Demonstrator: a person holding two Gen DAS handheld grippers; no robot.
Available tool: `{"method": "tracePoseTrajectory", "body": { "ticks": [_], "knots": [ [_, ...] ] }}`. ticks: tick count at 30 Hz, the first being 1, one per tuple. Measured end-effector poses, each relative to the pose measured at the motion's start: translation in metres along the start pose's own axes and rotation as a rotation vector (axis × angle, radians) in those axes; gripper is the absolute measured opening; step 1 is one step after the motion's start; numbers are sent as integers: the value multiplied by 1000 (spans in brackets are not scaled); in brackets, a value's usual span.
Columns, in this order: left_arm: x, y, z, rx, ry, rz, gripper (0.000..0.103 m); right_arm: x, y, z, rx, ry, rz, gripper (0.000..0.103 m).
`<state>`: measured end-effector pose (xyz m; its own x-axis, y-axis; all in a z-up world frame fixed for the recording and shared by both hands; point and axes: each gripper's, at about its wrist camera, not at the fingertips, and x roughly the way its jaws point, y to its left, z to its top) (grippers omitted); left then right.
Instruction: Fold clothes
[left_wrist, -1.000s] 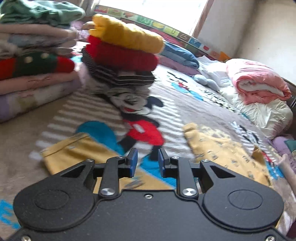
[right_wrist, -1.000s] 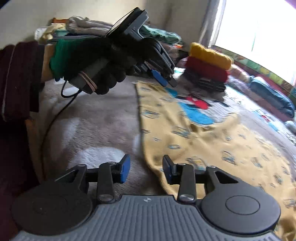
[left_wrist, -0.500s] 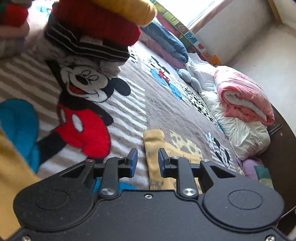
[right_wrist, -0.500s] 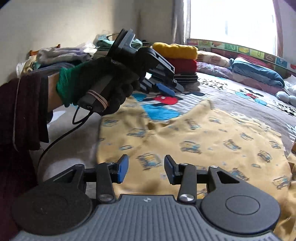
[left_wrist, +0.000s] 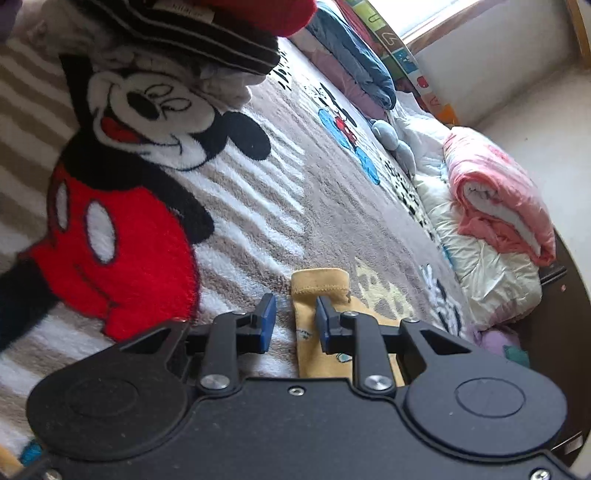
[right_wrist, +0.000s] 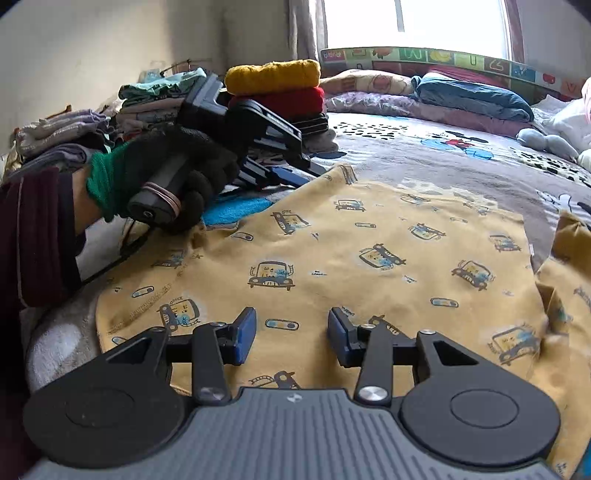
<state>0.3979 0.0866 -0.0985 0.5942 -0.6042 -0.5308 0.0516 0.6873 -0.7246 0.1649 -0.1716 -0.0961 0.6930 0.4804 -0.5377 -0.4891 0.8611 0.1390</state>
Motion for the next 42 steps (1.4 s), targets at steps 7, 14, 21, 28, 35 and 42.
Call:
{"method": "tracePoseTrajectory", "body": {
  "ticks": [7,14,21,28,35,42],
  "knots": [
    [-8,-11,-1,92,-61,45,2,-2,0,-4,4,-14,15,50],
    [-18,-31,-4,255,-146,140,2,-2,4,-5,-9,-14,0,50],
    [-14,-17,2,168,-93,79,5,0,7,-5,-29,-3,-17,51],
    [1,2,-1,-6,-26,7,23,1,6,-6,-26,-5,-14,51],
    [-17,-11,-3,62,-96,-26,0,1,5,-6,-25,-7,-13,52],
    [-14,-45,-12,378,-146,232,0,2,6,-6,-32,-4,-19,52]
  ]
}}
